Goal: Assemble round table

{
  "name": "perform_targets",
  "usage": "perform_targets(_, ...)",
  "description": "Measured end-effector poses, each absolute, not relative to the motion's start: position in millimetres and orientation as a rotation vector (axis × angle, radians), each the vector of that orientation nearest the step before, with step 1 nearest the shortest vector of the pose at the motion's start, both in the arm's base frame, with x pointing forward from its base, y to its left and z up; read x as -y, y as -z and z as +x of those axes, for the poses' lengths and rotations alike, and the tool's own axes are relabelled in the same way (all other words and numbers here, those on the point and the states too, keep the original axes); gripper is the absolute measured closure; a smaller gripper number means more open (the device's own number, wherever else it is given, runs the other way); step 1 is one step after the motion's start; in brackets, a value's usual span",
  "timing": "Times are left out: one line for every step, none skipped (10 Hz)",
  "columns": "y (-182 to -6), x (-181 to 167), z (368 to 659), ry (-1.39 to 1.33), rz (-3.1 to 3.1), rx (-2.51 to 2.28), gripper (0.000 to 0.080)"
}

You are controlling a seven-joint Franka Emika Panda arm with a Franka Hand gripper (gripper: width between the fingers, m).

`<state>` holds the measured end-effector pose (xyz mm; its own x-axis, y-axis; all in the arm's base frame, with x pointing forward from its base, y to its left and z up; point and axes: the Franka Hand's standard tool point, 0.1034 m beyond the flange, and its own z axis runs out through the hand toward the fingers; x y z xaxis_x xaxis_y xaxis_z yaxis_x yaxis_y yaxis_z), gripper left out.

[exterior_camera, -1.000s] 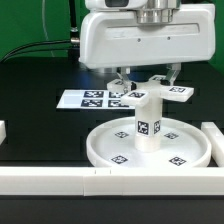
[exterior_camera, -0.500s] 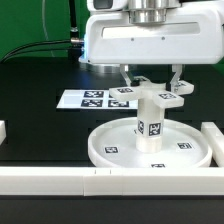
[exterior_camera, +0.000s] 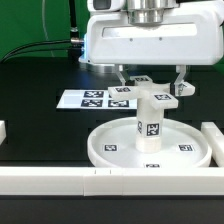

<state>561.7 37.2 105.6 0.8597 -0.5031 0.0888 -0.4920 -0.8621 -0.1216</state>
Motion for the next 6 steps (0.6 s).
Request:
perform_targets(-120.6, -36.0, 560.5, 0.159, -2.935, -0.777, 0.0155)
perform_targets(-131.8, -35.7, 560.4, 0.146, -2.929, -0.778, 0.0155)
perform_targets(-131.2, -35.7, 561.1, 0.153, -2.929, -0.777, 0.0151)
perform_targets(-129.9, -35.9, 560.7, 0.149, -2.930, -0.777, 0.0150)
perform_targets(-130.1, -36.0, 560.9, 0.150, -2.930, -0.777, 0.0150)
perform_targets(-129.8, -36.0, 560.8, 0.150, -2.930, -0.777, 0.0150)
